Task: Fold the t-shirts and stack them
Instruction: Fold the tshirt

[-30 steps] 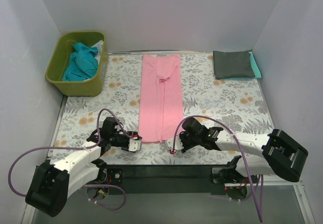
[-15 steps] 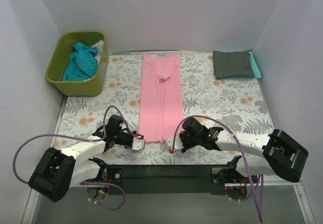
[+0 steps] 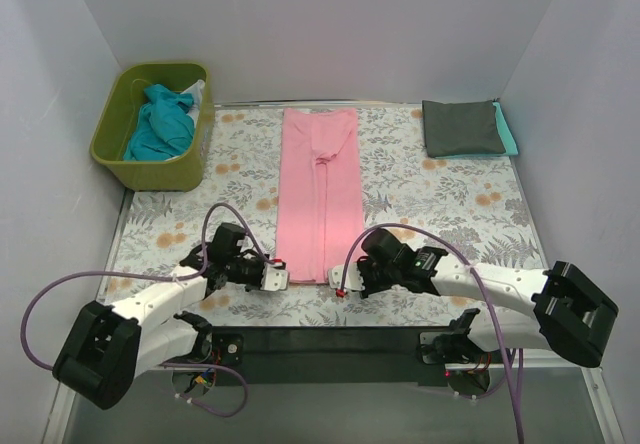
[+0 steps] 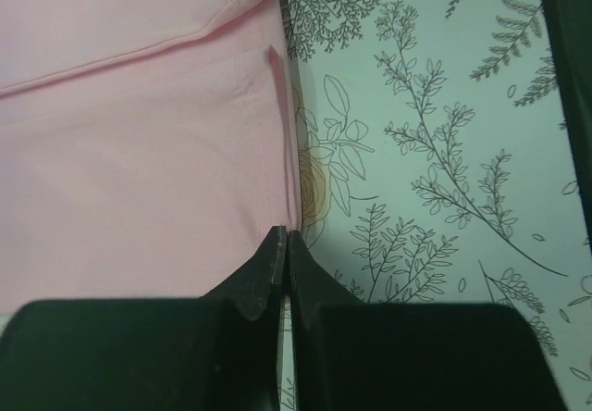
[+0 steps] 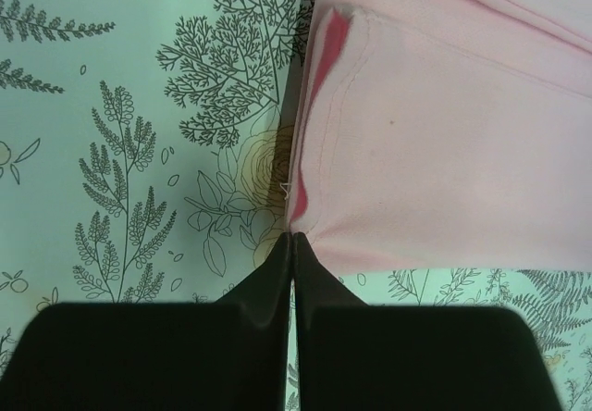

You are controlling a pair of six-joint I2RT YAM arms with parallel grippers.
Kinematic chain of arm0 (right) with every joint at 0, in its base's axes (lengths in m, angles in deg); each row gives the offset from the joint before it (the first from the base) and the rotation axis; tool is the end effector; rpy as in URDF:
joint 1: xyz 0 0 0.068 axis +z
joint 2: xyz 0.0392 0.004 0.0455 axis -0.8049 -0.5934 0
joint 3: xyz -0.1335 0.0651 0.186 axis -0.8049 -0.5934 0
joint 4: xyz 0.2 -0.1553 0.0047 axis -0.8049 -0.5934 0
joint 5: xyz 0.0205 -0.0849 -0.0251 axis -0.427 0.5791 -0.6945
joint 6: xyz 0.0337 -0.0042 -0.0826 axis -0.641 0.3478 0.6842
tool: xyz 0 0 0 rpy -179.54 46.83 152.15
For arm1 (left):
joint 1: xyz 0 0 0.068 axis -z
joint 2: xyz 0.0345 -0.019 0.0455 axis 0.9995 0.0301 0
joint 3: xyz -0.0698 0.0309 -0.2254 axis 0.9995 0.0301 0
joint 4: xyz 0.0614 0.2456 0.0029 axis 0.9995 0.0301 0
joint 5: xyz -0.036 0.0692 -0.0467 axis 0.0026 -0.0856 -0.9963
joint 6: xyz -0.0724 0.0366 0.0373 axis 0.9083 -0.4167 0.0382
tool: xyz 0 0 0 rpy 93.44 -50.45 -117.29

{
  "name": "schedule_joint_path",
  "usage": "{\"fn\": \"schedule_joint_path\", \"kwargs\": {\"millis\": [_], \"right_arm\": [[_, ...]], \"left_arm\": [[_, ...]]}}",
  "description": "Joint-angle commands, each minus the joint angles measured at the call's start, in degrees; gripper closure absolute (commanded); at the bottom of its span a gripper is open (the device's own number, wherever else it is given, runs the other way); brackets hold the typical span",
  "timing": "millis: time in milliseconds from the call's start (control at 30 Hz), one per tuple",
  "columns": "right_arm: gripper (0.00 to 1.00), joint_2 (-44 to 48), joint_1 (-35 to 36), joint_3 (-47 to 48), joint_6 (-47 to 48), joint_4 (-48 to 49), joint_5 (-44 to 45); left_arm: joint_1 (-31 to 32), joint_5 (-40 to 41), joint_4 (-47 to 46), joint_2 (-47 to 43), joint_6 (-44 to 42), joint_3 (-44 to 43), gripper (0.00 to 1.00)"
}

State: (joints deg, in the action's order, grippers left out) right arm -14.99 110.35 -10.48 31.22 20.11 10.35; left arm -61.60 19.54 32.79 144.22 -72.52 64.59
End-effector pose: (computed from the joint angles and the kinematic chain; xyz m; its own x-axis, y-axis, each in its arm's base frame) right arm 0.1327 0.2219 0.1072 0.3858 -0.7846 -0.4853 -0.8941 -0.1884 -0.4062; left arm 0.1531 -0.1389 0.0861 -0.3375 0.5552 -0.7602 0.9404 0.2340 -0.2466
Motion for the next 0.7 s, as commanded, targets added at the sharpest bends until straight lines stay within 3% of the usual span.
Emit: {"fn": "schedule_joint_path", "kwargs": {"millis": [0, 333, 500, 667], "right_arm": [[0.99, 1.9, 0.1, 3.3, -2.2, -5.2, -2.2], [0.99, 2.7, -3.0, 6.6, -1.2, -6.8, -2.3], [0.99, 2.6, -6.5, 8.5, 2.9, -6.1, -0.9], [0.99, -0.1, -11.7, 12.8, 7.0, -4.7, -1.5]], "left_arm": [[0.8, -2.9, 7.0, -5.2, 0.2, -1.8, 1.0], [1.7, -1.3, 7.5, -5.4, 13.7, -7.6, 1.0], [0.1, -1.3, 3.1, -3.8, 15.5, -9.8, 1.0], [-4.2, -2.4, 0.1, 3.2, 13.5, -15.5, 1.0]]}}
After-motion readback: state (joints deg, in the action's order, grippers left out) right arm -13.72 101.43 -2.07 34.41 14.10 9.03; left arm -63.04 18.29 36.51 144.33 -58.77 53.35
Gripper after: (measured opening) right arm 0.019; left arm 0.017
